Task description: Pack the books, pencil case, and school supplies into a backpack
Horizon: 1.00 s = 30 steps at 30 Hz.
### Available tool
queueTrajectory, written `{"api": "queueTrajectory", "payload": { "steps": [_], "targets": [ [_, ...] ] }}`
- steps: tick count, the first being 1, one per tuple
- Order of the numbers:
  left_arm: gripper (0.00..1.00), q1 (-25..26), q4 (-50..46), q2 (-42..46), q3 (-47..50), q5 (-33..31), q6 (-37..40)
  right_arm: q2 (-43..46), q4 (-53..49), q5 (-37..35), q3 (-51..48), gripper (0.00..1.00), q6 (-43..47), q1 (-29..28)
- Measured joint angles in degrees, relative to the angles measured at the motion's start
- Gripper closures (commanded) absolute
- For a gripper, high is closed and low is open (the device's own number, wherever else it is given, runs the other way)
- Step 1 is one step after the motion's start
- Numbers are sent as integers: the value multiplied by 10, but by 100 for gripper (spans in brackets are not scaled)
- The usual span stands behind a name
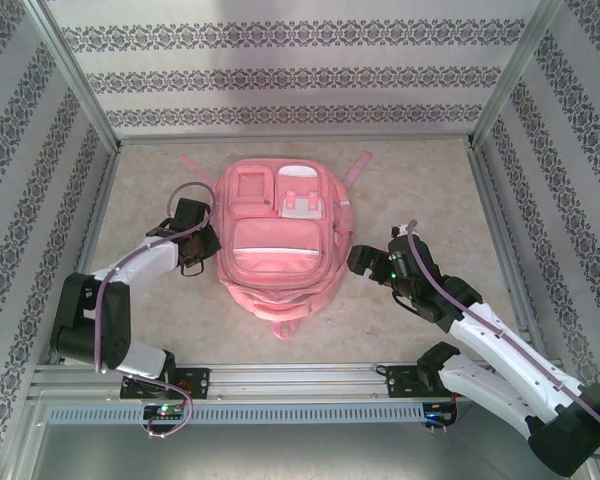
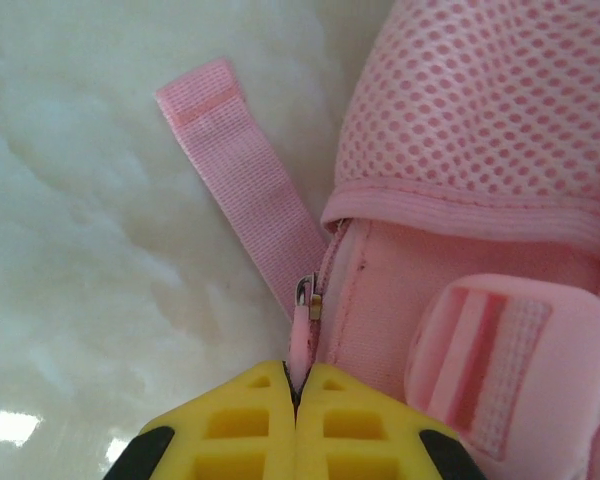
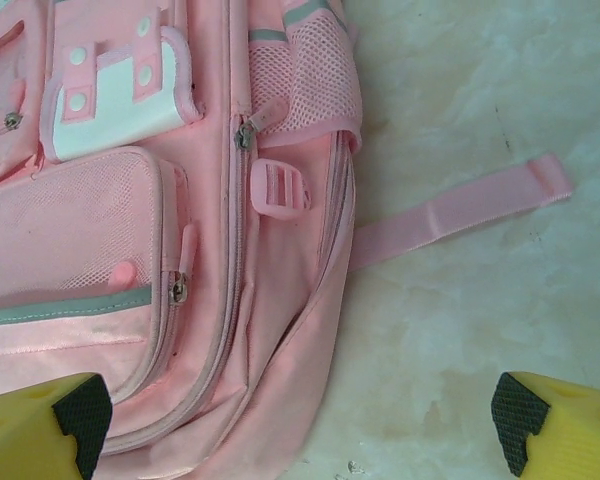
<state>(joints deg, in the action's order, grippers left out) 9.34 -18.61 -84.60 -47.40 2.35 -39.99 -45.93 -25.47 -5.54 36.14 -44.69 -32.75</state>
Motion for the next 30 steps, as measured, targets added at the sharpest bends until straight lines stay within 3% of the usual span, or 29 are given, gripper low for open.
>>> {"api": "queueTrajectory", "payload": {
  "steps": [4, 10, 11, 12, 22, 26, 30],
  "targets": [
    [67, -14, 11, -12, -3, 2, -5, 6, 7, 0, 0, 2, 5, 0],
    [44, -20, 12, 53, 23, 2, -7, 37, 5, -3, -2, 2, 26, 0],
    [29, -20, 11, 71, 27, 2, -6, 47, 6, -6, -5, 2, 28, 0],
    [0, -20, 11, 96, 31, 4, -2, 60, 7, -9, -7, 2, 32, 0],
    [0, -20, -10, 318, 37, 64, 46, 77, 3, -26, 7, 2, 106, 11],
    [1, -20, -17, 362, 7, 28, 92, 91, 82, -45, -4, 2, 193, 15],
    [1, -20, 14, 352, 9, -39, 174, 77, 174, -63, -28, 2, 291, 17]
  ]
}}
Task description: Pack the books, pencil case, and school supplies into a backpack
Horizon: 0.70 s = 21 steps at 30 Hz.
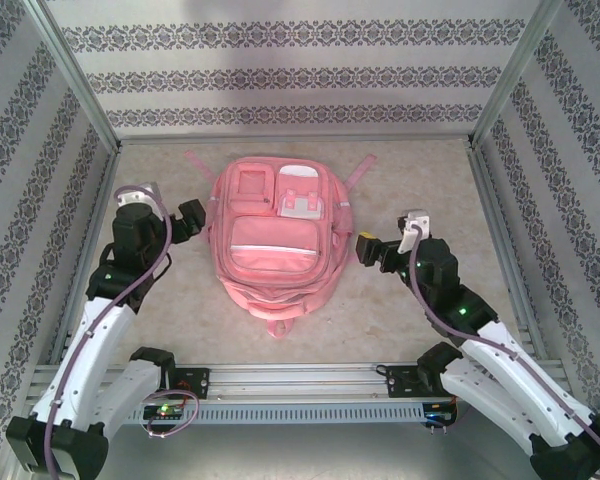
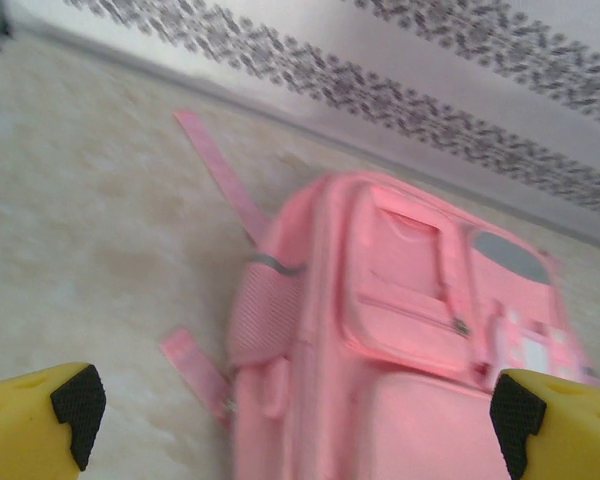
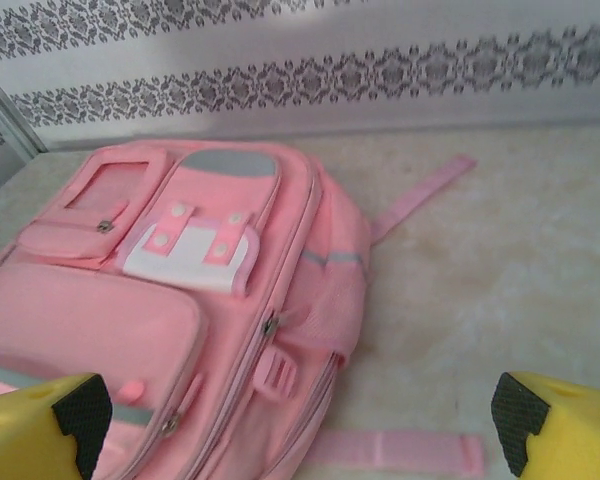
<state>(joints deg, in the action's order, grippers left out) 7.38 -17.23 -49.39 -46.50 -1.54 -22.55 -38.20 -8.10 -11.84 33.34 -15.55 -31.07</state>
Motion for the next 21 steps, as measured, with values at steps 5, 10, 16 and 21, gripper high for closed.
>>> {"api": "queueTrajectory", "payload": {
  "steps": [5, 10, 16, 21],
  "targets": [
    [1, -9, 163, -62, 123, -43, 127, -74, 139, -5, -35, 2, 97, 26],
    [1, -59, 266, -124, 256, -64, 170, -175, 240, -13, -64, 2, 157, 85],
    [1, -73, 369, -240, 249, -81, 185, -257, 315, -18, -88, 2, 164, 205],
    [1, -87, 515, -311, 249, -68, 177, -330, 360, 8, -119, 2, 137, 291]
  ]
}}
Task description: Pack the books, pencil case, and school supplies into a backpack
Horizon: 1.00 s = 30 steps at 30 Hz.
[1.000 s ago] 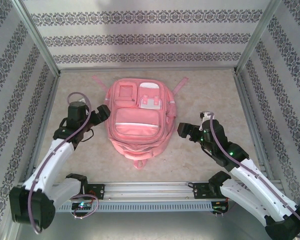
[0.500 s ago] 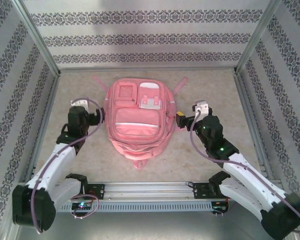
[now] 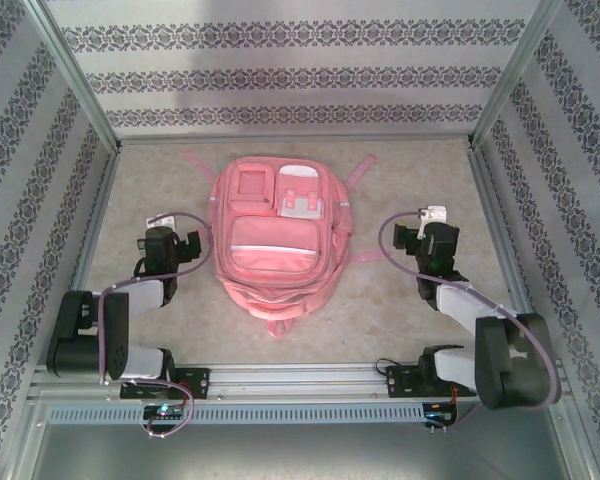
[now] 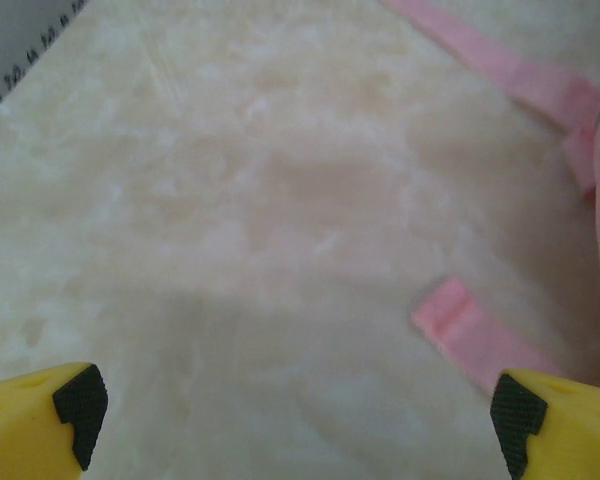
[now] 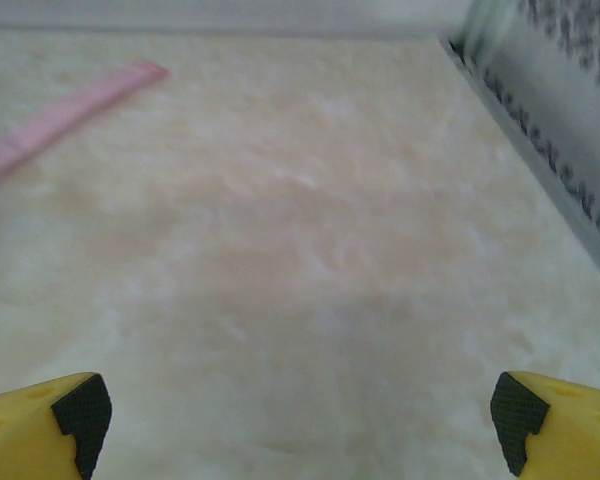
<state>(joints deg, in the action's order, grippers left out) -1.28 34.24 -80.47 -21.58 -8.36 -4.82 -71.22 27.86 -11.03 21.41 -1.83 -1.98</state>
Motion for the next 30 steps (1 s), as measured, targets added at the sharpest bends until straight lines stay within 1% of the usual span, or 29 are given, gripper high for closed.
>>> {"api": "queueTrajectory", "payload": {
  "steps": [2, 4, 6, 8, 9, 10, 12, 16, 18, 22, 30],
  "targets": [
    [1, -2, 81, -37, 15, 20, 1, -18, 42, 23, -11, 2, -12, 17],
    [1, -3, 152, -80, 33, 43, 3, -28, 75, 52, -21, 2, -12, 19],
    [1, -3, 152, -90, 40, 67, 10, -49, 138, 81, -34, 2, -9, 19],
    [1, -3, 150, -92, 27, 101, 23, -113, 265, 97, -65, 2, -8, 19],
    [1, -3, 143, -92, 17, 111, 28, -143, 295, 104, -74, 2, -8, 19],
    [1, -3, 143, -92, 6, 118, 31, -165, 286, 112, -78, 2, -7, 21],
    [1, -3, 142, -92, -9, 127, 33, -167, 246, 127, -66, 2, -5, 23],
    [1, -3, 141, -92, -17, 133, 34, -165, 242, 122, -7, 2, -9, 22],
    [1, -3, 138, -92, -17, 135, 34, -161, 243, 115, 4, 2, -8, 21],
    [1, -3, 137, -92, -17, 138, 34, -159, 235, 98, 5, 2, 1, 6],
    [1, -3, 136, -92, -17, 138, 34, -159, 228, 98, 5, 2, 3, 4]
  ]
}}
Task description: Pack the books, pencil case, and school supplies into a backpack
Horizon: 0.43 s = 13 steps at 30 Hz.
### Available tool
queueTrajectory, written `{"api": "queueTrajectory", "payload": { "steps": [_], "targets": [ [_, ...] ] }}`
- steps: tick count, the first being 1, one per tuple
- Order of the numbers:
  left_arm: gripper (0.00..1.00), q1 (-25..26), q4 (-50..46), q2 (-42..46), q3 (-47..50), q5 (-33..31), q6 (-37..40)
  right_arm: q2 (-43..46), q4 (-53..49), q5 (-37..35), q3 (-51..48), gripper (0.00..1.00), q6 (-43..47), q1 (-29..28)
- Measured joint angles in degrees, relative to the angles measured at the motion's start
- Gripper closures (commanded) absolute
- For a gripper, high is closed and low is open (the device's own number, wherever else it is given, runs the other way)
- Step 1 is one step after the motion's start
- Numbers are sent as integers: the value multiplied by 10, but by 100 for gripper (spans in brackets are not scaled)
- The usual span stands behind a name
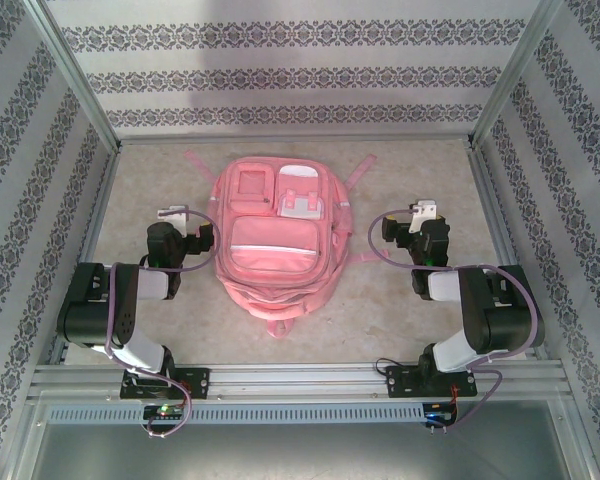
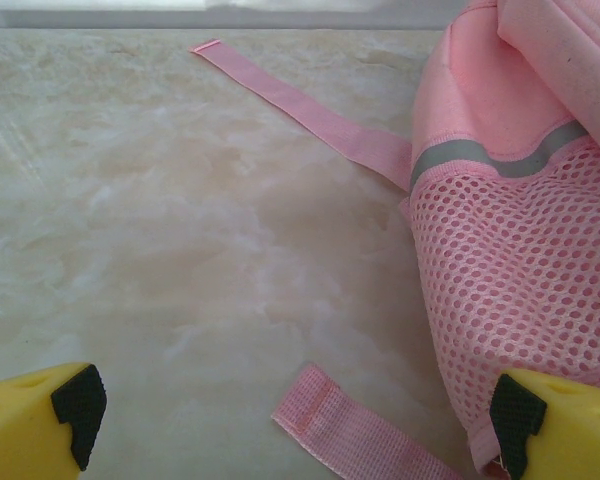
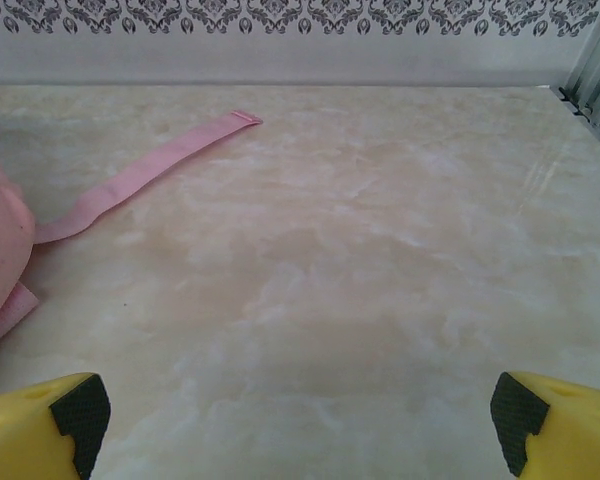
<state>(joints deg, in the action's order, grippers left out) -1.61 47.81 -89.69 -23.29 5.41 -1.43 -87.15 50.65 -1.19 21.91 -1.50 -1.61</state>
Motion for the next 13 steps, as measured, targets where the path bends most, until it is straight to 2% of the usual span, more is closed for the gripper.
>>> {"api": "queueTrajectory", "payload": {
  "steps": [13],
  "targets": [
    [1, 0, 0, 0, 0, 0, 0, 0, -3, 0, 0, 2, 0, 0]
  ]
}}
